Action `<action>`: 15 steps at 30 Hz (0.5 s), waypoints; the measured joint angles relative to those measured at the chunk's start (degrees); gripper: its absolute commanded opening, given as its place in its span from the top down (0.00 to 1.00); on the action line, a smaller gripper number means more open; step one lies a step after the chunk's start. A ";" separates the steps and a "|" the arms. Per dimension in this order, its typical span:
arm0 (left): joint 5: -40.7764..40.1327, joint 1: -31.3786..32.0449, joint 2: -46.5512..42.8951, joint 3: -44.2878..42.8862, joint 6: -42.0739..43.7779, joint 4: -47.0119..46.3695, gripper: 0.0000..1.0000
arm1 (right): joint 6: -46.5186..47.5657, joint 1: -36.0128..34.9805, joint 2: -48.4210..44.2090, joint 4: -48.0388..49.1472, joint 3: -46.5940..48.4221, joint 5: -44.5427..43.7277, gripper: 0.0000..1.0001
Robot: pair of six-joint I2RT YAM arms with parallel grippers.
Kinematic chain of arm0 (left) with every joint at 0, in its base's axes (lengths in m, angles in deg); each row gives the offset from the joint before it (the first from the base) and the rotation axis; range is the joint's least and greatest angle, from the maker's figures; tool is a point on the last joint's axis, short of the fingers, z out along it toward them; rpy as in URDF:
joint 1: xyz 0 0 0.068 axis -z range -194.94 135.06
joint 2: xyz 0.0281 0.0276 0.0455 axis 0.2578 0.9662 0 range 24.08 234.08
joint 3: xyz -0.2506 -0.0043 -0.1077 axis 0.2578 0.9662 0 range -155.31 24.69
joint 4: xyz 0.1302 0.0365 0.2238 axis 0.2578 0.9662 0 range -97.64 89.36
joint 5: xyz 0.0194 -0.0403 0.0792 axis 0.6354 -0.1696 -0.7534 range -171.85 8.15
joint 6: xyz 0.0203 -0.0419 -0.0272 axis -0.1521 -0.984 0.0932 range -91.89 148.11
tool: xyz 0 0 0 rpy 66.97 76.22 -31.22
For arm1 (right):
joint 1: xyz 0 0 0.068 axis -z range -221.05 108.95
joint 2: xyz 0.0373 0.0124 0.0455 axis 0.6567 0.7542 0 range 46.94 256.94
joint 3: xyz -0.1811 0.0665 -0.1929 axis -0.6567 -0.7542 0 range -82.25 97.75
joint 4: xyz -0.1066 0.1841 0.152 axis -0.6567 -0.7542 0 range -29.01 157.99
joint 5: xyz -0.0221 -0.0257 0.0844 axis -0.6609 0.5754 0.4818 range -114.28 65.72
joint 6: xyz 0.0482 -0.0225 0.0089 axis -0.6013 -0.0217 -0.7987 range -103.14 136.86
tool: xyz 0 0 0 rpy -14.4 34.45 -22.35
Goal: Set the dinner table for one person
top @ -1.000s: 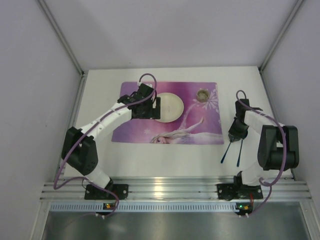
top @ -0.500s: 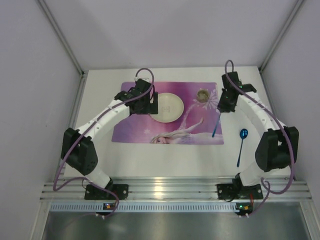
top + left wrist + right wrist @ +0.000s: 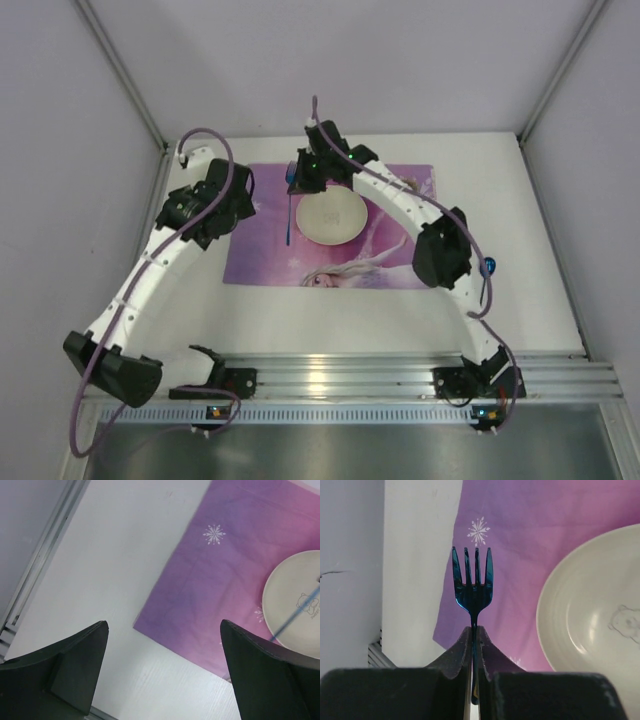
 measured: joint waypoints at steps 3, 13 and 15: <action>-0.07 -0.15 -5.16 2.32 -1.57 2.64 0.01 | -2.64 -1.46 10.93 -0.09 8.17 1.97 1.00; 1.22 -0.13 -14.82 7.74 -3.85 8.57 0.01 | -7.89 -3.28 21.99 0.61 10.82 2.69 1.00; 1.42 -0.13 -15.67 7.76 -4.07 9.57 0.01 | -8.46 -3.28 22.10 1.86 11.19 2.62 1.00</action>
